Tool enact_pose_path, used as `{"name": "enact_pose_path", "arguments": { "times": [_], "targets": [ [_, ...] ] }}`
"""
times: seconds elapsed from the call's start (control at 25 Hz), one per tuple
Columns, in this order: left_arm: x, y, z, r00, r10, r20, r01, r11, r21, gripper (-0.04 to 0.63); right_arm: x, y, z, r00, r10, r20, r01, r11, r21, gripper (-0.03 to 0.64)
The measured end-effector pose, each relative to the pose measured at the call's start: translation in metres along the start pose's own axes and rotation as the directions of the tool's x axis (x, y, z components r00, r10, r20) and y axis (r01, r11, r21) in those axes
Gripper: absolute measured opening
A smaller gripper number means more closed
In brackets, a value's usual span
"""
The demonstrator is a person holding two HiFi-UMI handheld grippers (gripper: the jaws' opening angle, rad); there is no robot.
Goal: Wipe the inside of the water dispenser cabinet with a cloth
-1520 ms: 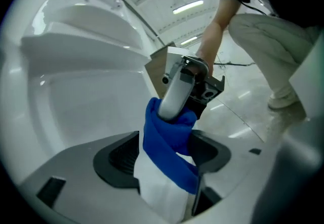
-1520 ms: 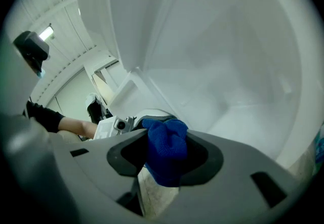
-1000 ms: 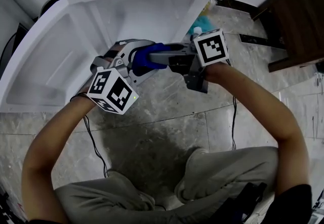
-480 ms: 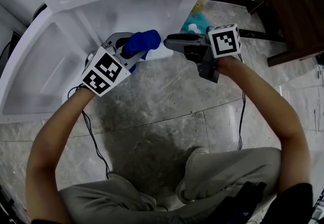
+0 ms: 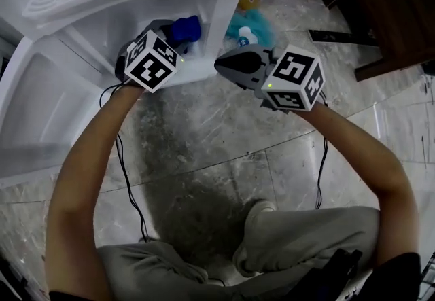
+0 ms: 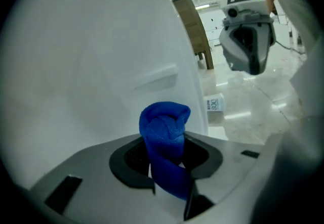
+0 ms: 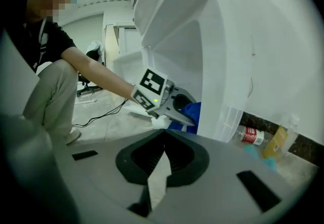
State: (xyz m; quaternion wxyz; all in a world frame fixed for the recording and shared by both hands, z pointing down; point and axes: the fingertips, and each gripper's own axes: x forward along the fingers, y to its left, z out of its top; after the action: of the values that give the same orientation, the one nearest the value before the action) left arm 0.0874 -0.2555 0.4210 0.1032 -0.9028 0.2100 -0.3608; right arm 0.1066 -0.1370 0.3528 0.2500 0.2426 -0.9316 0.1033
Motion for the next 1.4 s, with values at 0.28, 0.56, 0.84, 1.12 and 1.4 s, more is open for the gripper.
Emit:
{"name": "enact_pose_path", "arguments": {
  "times": [0.28, 0.56, 0.84, 1.12, 1.4],
  "targets": [
    [0.046, 0.024, -0.023, 0.984, 0.1, -0.147, -0.074, 0.981, 0.178, 0.146, -0.009, 0.003, -0.036, 0.999, 0.033, -0.033, -0.032, 0.999, 0.039, -0.002],
    [0.07, 0.061, -0.025, 0.947, 0.219, -0.234, -0.12, 0.919, 0.375, 0.146, -0.008, 0.018, -0.044, 0.998, 0.057, -0.041, -0.055, 0.997, 0.047, -0.002],
    [0.059, 0.047, -0.02, 0.94, 0.279, -0.196, -0.177, 0.891, 0.419, 0.144, 0.0, 0.025, -0.047, 0.994, 0.085, -0.063, -0.083, 0.996, 0.028, -0.002],
    [0.062, 0.04, -0.02, 0.943, 0.28, -0.179, -0.151, 0.841, 0.52, 0.146, 0.012, 0.031, -0.05, 0.991, 0.109, -0.079, -0.108, 0.994, 0.014, -0.002],
    [0.07, 0.062, -0.02, 0.909, 0.337, -0.244, -0.18, 0.848, 0.499, 0.144, 0.004, 0.042, -0.059, 0.987, 0.11, -0.117, -0.109, 0.994, 0.013, -0.002]
  ]
}}
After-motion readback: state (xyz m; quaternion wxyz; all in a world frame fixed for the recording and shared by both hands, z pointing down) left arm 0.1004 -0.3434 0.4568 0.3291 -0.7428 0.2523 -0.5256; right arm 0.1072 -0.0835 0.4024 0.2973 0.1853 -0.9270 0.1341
